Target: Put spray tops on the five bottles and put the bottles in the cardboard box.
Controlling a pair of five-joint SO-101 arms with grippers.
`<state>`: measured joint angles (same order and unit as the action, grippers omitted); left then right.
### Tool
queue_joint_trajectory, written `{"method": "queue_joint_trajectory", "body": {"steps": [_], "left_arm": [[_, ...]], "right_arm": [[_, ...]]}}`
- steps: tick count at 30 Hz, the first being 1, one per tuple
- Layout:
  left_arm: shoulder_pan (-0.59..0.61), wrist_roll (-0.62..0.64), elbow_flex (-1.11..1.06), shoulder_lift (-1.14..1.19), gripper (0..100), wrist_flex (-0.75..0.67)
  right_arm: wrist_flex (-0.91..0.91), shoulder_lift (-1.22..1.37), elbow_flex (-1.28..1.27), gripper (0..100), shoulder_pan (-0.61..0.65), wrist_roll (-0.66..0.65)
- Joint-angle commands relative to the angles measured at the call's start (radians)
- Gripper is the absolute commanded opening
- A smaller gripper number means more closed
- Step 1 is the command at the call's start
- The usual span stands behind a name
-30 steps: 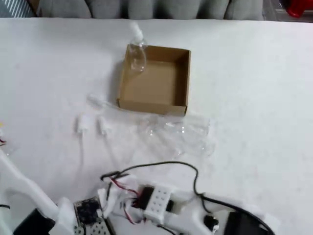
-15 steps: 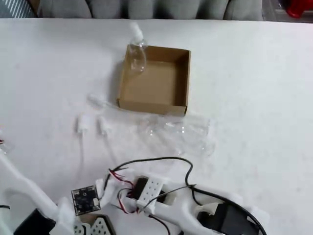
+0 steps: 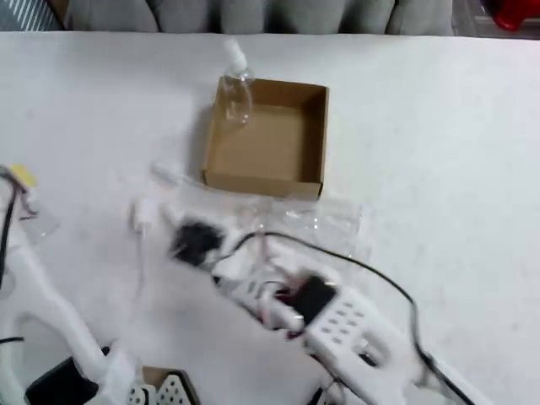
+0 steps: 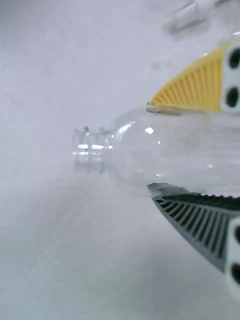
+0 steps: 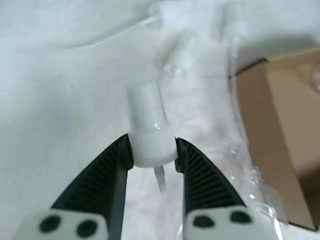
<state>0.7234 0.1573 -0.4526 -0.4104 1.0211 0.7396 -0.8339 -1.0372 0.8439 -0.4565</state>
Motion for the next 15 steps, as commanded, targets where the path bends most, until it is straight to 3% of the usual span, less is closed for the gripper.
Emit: {"method": "queue_joint_trajectory", "body": {"steps": [1,5,7,11,15], "left_arm": [[-0.189,0.011,0.086,-0.056,2,0.081],[-0.369,0.012,0.003,-0.205,2,0.077],[-0.472,0.012,-0.041,-0.292,2,0.077],[-0.677,0.012,-0.117,-0.443,2,0.052],[-0.86,0.012,-0.23,-0.568,2,-0.028]], "right_arm": [[0.154,-0.315,0.057,1.5,-0.176,0.032],[0.234,-0.498,0.057,1.5,-0.306,0.054],[0.234,-0.561,0.057,1.5,-0.387,0.153],[0.142,-0.593,0.057,1.5,-0.627,0.325],[0.056,-0.567,0.057,1.6,-0.759,0.379]]}}
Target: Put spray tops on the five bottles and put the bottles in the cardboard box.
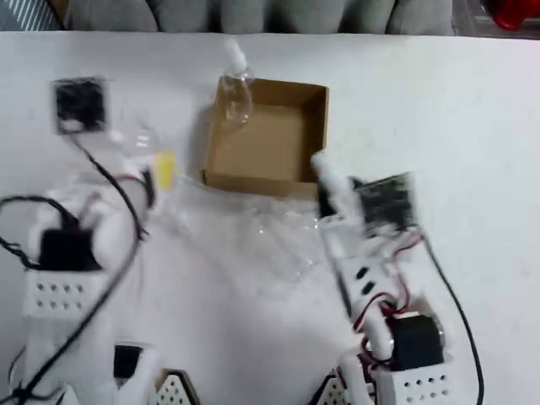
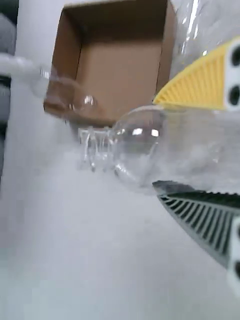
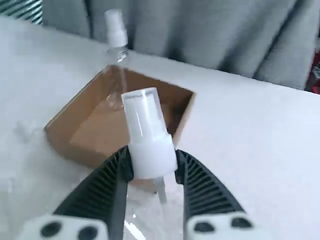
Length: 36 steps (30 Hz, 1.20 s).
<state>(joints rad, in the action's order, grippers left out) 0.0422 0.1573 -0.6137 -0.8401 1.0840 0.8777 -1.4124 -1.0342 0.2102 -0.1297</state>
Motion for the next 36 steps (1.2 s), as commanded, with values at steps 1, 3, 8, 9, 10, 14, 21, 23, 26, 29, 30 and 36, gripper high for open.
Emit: {"method": "queue_joint_trajectory", "body": {"steps": [1,3,8,9,10,14,21,23,26,29,30,36], "left_arm": [[-0.222,0.012,-0.106,-0.173,2,-0.12],[-0.291,0.012,-0.189,-0.249,2,-0.181],[-0.361,0.012,-0.451,-0.512,2,-0.411],[-0.366,0.012,-0.508,-0.572,2,-0.46],[-0.366,0.012,-0.559,-0.627,2,-0.505],[-0.366,0.012,-0.681,-0.789,2,-0.578],[-0.366,0.012,-0.736,-0.837,2,-0.631],[-0.366,0.012,-0.772,-0.839,2,-0.704],[-0.366,0.005,-0.862,-0.84,2,-0.838],[-0.366,0.005,-0.953,-0.84,2,-0.962],[-0.366,0.005,-0.971,-0.84,2,-0.982],[-0.366,0.003,-0.991,-0.84,2,-0.993]], "right_arm": [[-0.097,0.031,0.054,1.7,-0.133,0.052],[-0.119,0.084,0.054,1.7,-0.131,0.051],[-0.223,0.269,0.08,1.8,-0.101,0.052],[-0.266,0.306,0.091,1.8,-0.087,0.058],[-0.309,0.341,0.106,1.7,-0.077,0.058],[-0.414,0.404,0.201,1.6,-0.071,0.06],[-0.41,0.466,0.466,1.6,0.021,0.249],[-0.41,0.489,0.532,1.6,0.067,0.311],[-0.418,0.519,0.615,1.6,0.143,0.353],[-0.43,0.544,0.71,1.6,0.216,0.358],[-0.455,0.552,0.741,1.6,0.236,0.358],[-0.618,0.608,0.861,1.5,0.354,0.353]]}}
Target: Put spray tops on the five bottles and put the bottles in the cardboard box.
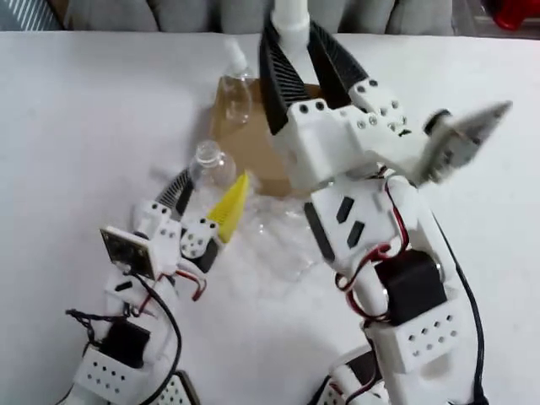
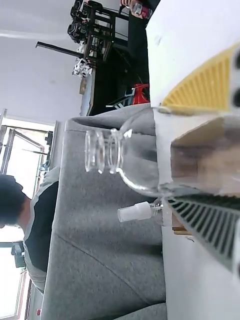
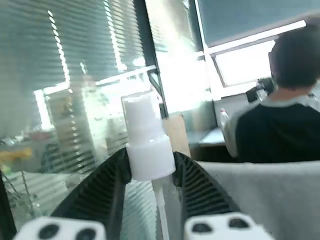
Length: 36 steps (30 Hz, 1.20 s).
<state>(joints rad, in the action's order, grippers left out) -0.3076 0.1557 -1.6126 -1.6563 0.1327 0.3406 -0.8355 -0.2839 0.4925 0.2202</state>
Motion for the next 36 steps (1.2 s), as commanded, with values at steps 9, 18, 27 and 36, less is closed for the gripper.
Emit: {"method": "queue_joint_trajectory", "body": {"steps": [9,18,27,36], "left_arm": [[-0.012,0.005,-0.012,-0.024,2,-0.038],[-0.007,0.005,-0.041,-0.024,2,-0.038],[-0.007,0.005,-0.043,-0.024,2,-0.037],[-0.005,0.005,-0.043,-0.024,2,-0.037]], "right_arm": [[-0.259,0.15,0.087,1.5,0.177,0.0],[-0.28,0.171,-0.015,1.5,0.226,0.008],[-0.292,0.016,-0.224,1.5,0.248,0.009],[-0.338,0.016,-0.207,1.5,0.251,0.009]]}}
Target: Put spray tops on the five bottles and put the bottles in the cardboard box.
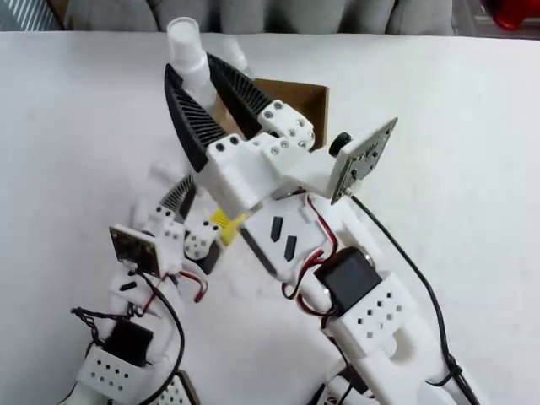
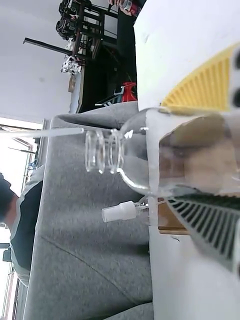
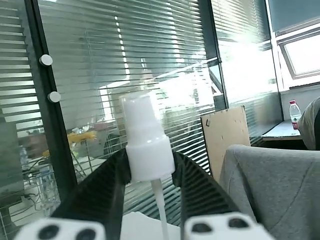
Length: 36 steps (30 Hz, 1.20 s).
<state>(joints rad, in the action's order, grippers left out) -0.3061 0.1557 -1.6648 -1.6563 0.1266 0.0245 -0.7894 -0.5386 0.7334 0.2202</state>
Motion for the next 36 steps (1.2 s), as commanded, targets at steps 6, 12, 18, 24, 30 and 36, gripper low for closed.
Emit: {"method": "queue_joint_trajectory", "body": {"steps": [6,12,18,24,30,36], "left_arm": [[-0.007,0.005,0.009,-0.024,2,-0.031],[-0.007,0.005,0.005,-0.024,2,-0.031],[-0.007,0.005,-0.008,-0.024,2,-0.038],[-0.007,0.005,-0.009,-0.024,2,-0.038],[-0.007,0.005,-0.006,-0.024,2,-0.038],[-0.007,0.005,-0.006,-0.024,2,-0.038]], "right_arm": [[-0.028,0.001,0.043,1.5,0.038,0.009],[-0.062,0.068,0.041,1.5,0.036,0.008],[-0.056,0.053,-0.009,1.5,0.019,0.002],[-0.053,0.012,-0.143,1.5,-0.036,0.0],[0.019,0.002,-0.176,1.8,-0.028,0.0],[0.38,0.012,-0.048,13.1,-0.027,0.0]]}}
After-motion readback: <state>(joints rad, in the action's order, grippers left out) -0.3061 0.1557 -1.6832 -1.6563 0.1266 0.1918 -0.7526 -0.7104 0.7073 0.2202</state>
